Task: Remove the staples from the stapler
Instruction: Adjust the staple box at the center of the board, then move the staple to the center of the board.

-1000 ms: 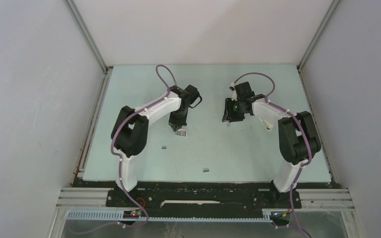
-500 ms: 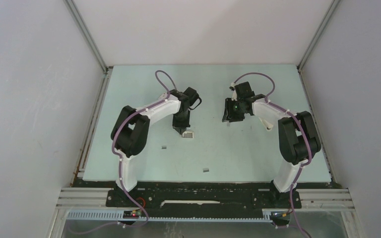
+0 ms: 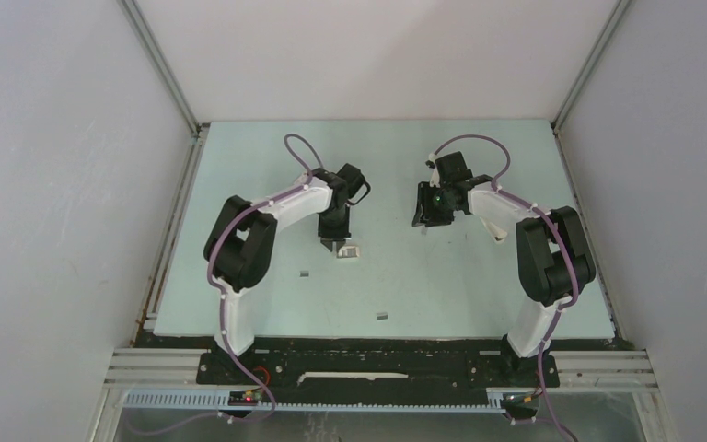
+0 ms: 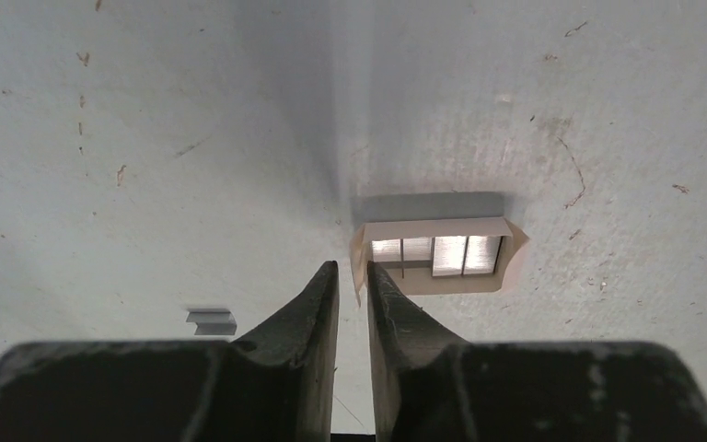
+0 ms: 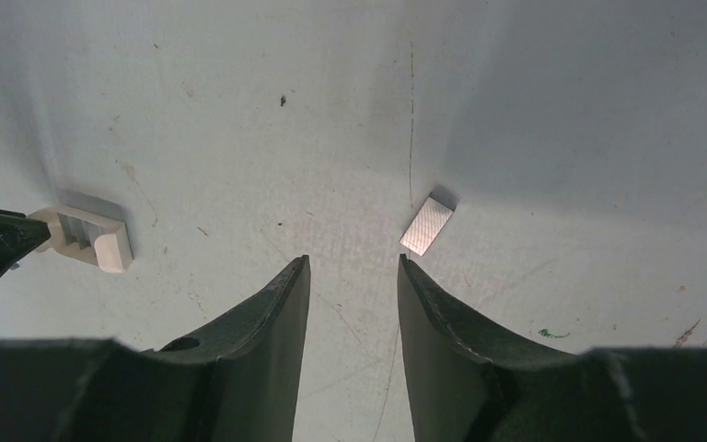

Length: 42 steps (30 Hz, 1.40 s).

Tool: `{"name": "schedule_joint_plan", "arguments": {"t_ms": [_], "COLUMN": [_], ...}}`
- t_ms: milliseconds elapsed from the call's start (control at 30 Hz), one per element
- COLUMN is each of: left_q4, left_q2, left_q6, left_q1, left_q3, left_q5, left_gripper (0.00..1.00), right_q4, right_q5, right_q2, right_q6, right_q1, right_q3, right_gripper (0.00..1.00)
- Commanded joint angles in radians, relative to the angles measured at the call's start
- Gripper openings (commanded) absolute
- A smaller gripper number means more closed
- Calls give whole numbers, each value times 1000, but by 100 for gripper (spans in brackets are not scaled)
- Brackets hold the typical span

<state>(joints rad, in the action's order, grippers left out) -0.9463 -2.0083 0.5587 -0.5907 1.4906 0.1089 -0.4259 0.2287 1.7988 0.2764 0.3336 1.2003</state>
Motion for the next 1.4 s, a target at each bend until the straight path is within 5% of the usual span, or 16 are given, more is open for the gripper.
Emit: {"name": "schedule_joint_plan", "arguments": {"t_ms": [0,367,700,933,1100,1367], "left_q4": [-1,192,415,639,807,864], "left_q2": [102,435,826,1054,1113,1054], "left_q6": [17,-110,-133,-58,-51,-73], "left_q1": [12,20,23,32,45,45], "left_q3": [-14,-240,-498,-707,-801,-786], "left_q5": [19,63,282,291,137,-5], "left_gripper": [24,58,71,99,100,98], "right_q4": [10,-7,-21,-19,-37,-344], "right_q5": [-18,-32,-99,-60,102,474], "right_q2": [-18,-51,-61,-75,-75,45], "right_q6": [-4,-48,-58,-117,-268,-568], "right_q1": [1,17,24,7,-59,-243], "right_q3": [10,11,11,10,16,229], "right_gripper": [49,50,52,53,53,50]}}
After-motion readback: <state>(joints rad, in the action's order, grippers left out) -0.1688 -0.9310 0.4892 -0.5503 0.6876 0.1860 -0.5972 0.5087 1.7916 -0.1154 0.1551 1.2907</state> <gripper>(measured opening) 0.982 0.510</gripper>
